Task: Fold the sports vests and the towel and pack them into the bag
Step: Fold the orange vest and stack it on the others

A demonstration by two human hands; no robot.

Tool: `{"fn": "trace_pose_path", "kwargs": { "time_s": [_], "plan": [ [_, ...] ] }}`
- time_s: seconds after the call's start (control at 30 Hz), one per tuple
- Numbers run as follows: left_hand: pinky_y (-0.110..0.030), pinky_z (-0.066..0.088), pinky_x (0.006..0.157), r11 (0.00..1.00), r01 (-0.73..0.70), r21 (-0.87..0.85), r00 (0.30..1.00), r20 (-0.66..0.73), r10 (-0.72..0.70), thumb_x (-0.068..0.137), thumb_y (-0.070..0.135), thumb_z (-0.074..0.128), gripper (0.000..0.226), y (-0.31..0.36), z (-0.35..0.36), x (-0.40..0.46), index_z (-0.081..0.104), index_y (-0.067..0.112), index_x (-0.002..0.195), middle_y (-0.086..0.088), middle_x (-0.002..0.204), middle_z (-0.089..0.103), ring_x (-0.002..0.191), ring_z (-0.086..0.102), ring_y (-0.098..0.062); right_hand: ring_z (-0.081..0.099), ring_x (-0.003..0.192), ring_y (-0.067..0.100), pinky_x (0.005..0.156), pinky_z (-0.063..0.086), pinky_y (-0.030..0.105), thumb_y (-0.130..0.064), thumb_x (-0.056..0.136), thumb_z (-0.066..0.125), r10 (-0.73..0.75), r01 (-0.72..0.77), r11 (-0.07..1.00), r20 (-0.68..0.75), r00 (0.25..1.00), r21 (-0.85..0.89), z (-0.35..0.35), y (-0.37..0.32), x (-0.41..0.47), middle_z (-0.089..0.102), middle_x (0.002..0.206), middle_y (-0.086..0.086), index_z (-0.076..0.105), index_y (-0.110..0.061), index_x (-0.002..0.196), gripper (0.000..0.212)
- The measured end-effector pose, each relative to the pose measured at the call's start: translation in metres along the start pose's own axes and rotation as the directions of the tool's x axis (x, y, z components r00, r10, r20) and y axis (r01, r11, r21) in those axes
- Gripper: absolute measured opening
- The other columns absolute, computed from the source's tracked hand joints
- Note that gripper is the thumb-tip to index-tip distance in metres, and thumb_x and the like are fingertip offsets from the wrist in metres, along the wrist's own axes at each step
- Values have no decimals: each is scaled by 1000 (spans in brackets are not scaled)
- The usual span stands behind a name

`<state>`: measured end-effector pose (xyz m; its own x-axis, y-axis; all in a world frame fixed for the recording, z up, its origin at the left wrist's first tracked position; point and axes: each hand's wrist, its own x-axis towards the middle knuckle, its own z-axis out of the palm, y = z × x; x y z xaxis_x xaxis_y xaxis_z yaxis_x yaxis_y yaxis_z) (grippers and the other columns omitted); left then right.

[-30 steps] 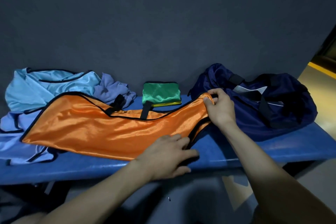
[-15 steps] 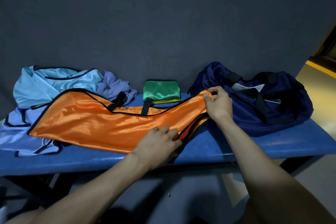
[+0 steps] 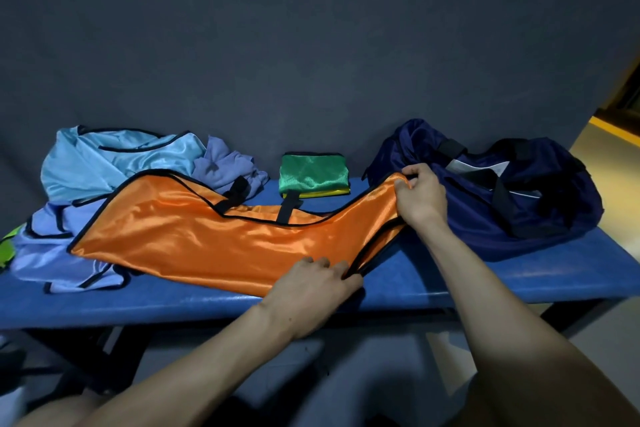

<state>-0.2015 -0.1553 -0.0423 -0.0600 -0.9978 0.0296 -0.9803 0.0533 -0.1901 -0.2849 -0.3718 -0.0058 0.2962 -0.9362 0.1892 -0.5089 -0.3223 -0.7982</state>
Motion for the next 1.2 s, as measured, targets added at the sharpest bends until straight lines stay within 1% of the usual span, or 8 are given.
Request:
{"fn": "trace_pose_path", "kwargs": {
  "time_s": [0.13,0.23,0.37,0.57,0.8,0.93,1.1,1.2],
  "plan": [
    [-40,50,83,939,-86,-332,994,-86,60,97,36,55,40,3,1,-8,38,31,132,2,124,59,106,60,-24,63,97,28,89,54,46,-21,103,48,-6,6,1000,-10,1000,-22,-5,0,-3,66,94,3,56,-23,128,26],
    [-34,51,91,818,81,-570,985,-79,-153,101,51,49,35,-28,6,-6,46,33,132,8,129,62,110,60,-14,62,90,25,84,53,43,-21,104,48,-28,27,999,-18,999,-41,-14,4,-6,62,86,-1,55,-22,129,25],
    [-40,45,102,906,283,-313,958,61,-279,101,48,49,35,-87,36,-3,53,32,132,6,133,50,124,48,-19,59,79,18,76,53,40,-21,103,49,-62,63,994,6,998,-89,-22,8,-10,61,82,-2,55,-21,131,28],
    [-55,30,114,903,378,-204,920,187,-343,96,63,39,69,-106,47,14,12,47,157,2,162,19,144,23,-30,59,71,14,66,43,34,-18,99,52,-79,77,994,-22,997,-75,-27,13,-11,62,74,-1,59,-18,125,26],
    [-42,44,87,875,371,-310,873,-206,-443,99,44,51,37,-113,54,44,52,25,131,0,123,50,109,47,-25,60,73,14,74,48,37,-18,96,54,-121,116,991,-75,990,-68,-33,17,-10,62,72,-3,63,-17,118,23],
    [-39,34,94,872,320,-371,911,-132,-391,103,46,47,37,-116,62,59,51,30,136,5,133,46,122,38,-21,60,73,15,78,52,40,-17,95,55,-146,143,989,-81,986,-36,-33,18,-10,60,70,-3,64,-19,114,21],
    [-36,28,87,833,339,-436,883,-157,-442,107,44,35,32,-117,69,73,61,26,111,7,118,53,112,41,-19,60,70,16,78,54,42,-13,95,54,-138,139,990,-97,986,12,-30,20,-9,58,68,-4,64,-18,110,19],
    [-40,31,93,865,400,-303,876,-151,-458,108,47,31,39,-120,75,79,64,25,112,5,121,55,112,43,-23,61,72,17,78,53,42,-13,97,51,-140,140,990,-120,983,-4,-28,23,-9,59,69,-4,63,-18,110,18]
  ]
}}
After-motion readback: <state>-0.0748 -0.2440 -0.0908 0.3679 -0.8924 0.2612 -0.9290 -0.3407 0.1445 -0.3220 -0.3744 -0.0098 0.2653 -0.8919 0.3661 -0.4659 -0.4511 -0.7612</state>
